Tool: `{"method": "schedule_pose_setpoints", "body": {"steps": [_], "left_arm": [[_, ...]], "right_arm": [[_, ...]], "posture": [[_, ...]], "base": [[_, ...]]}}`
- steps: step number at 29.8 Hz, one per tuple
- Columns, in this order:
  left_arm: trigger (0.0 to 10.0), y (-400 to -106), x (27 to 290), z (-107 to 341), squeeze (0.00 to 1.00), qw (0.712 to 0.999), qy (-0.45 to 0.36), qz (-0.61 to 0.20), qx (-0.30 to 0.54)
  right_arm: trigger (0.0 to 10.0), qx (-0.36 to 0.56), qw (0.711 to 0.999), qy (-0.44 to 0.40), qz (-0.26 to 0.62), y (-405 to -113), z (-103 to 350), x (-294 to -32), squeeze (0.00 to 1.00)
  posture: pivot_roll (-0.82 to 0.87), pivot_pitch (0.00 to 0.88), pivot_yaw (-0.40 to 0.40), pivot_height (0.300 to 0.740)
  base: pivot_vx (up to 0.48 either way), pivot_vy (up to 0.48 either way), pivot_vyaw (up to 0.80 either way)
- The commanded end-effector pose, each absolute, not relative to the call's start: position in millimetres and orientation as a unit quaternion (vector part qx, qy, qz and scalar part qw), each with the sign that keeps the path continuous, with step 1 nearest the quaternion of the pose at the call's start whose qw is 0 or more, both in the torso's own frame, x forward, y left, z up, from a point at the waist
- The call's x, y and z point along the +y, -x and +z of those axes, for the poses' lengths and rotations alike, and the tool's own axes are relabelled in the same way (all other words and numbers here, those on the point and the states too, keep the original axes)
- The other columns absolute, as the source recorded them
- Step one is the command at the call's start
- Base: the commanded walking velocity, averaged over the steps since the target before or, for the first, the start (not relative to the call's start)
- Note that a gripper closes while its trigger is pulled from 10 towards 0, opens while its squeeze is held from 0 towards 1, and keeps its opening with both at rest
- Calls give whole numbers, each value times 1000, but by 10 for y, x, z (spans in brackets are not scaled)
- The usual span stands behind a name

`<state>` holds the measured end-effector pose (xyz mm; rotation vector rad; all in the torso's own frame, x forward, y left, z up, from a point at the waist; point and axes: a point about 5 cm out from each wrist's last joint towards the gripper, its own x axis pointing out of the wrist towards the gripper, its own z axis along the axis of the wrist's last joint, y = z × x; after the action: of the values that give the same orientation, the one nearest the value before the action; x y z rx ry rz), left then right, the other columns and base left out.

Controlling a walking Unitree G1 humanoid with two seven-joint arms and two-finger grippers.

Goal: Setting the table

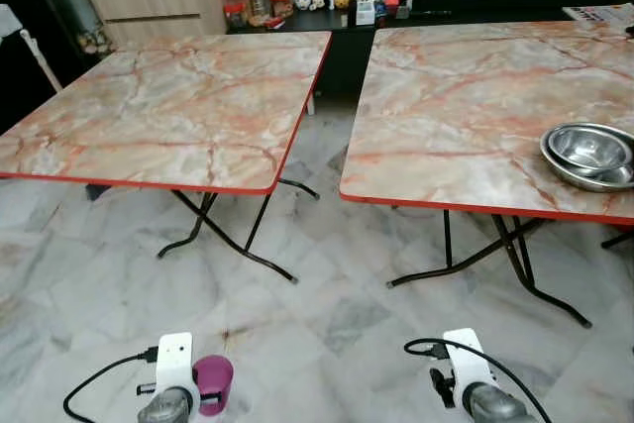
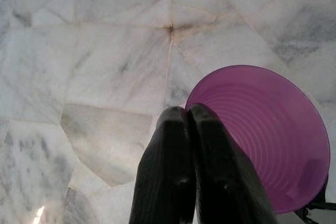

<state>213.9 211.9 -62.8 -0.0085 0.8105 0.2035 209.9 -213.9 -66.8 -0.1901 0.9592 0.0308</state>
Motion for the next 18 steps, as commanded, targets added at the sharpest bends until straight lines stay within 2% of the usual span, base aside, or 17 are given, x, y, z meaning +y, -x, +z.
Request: {"method": "schedule_pose_setpoints", "body": {"steps": [1, 18], "left_arm": [[10000, -2157, 2174, -607, 0, 914, 4, 103, 393], [10000, -2122, 2173, -631, 0, 910, 7, 99, 402]], "right_arm": [[10000, 454, 886, 91, 20, -2143, -649, -2104, 0], [10000, 455, 885, 94, 17, -2148, -644, -2118, 0]], "posture": [[-92, 0, 89, 740], [-94, 0, 85, 740]], "base": [[341, 0, 0], [347, 0, 0]]}}
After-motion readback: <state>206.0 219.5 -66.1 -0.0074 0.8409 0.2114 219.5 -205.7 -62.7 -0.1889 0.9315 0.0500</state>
